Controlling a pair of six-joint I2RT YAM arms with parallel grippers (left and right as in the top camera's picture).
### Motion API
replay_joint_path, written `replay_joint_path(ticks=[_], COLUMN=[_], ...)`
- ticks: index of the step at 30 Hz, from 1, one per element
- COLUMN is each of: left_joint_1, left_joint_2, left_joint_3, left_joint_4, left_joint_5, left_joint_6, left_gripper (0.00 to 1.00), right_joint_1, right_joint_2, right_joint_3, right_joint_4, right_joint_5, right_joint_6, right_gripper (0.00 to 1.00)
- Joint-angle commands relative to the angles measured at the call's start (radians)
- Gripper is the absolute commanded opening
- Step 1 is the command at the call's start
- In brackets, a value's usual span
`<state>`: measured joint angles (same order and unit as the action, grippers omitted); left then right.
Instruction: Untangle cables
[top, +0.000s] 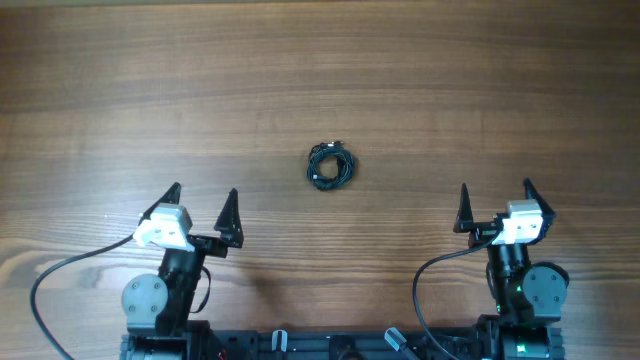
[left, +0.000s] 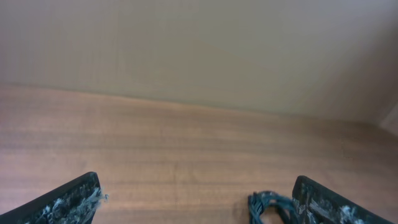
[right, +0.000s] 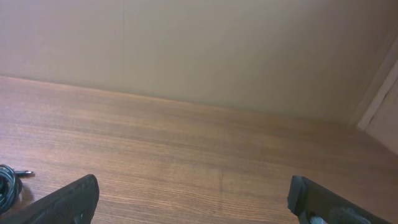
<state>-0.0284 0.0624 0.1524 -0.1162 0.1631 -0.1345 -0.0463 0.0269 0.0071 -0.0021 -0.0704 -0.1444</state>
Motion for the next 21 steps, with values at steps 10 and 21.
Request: replay_joint_path(ticks=[10,21], left_joint_1=[-0.007,-0.007], left_joint_2=[0.004,0.005], left_joint_3=[0.169,0.2], left_joint_4=[-0.129,-0.182], left_joint_5=[0.027,0.027], left_joint_6=[-0.009,-0.009], left_gripper=[1.0,1.0], right_joint_1=[0.004,0.004], right_joint_2=[0.003,0.003], right_joint_3=[-0.002,-0.002], right_joint_4=[0.005,0.004], right_joint_5=[0.002,0.002], right_joint_6=[-0.013,-0.013], right_gripper=[1.0,1.0])
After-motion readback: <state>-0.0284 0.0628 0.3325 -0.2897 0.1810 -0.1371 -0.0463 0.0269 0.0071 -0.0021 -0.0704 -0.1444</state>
